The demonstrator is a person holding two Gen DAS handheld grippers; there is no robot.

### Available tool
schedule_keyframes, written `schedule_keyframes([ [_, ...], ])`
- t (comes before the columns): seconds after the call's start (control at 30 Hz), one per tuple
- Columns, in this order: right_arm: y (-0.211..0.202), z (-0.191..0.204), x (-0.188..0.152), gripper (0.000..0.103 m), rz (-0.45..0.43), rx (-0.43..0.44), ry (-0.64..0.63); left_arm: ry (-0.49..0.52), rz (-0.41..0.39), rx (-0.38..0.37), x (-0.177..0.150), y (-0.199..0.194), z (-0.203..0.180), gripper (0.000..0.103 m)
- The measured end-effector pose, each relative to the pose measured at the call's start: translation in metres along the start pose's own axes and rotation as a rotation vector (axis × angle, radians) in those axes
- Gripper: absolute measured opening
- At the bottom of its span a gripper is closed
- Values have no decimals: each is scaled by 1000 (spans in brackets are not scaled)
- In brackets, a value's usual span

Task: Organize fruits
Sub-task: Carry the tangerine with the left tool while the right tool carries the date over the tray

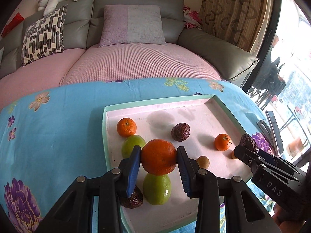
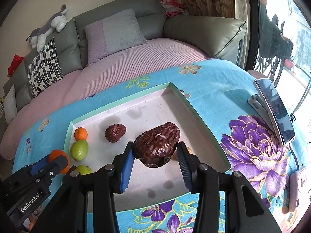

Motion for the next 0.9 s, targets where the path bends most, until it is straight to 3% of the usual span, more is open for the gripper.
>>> schedule_keyframes([
  [0.5,27,0,-18,46,110,46,-16,10,39,50,-6,29,-5,40],
  [0.9,36,5,-27,46,153,62,-27,22,52,14,-7,39,-14,40],
])
Point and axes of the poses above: each gripper's, at about its wrist camera, not at the fingertips, and y roughly the way its jaws point, z to its left, x to its top, the point moved 7 cm from there along y, roughly the way its jaws point, and after that the axes turned 6 degrees about x, right-handed, at the moved point
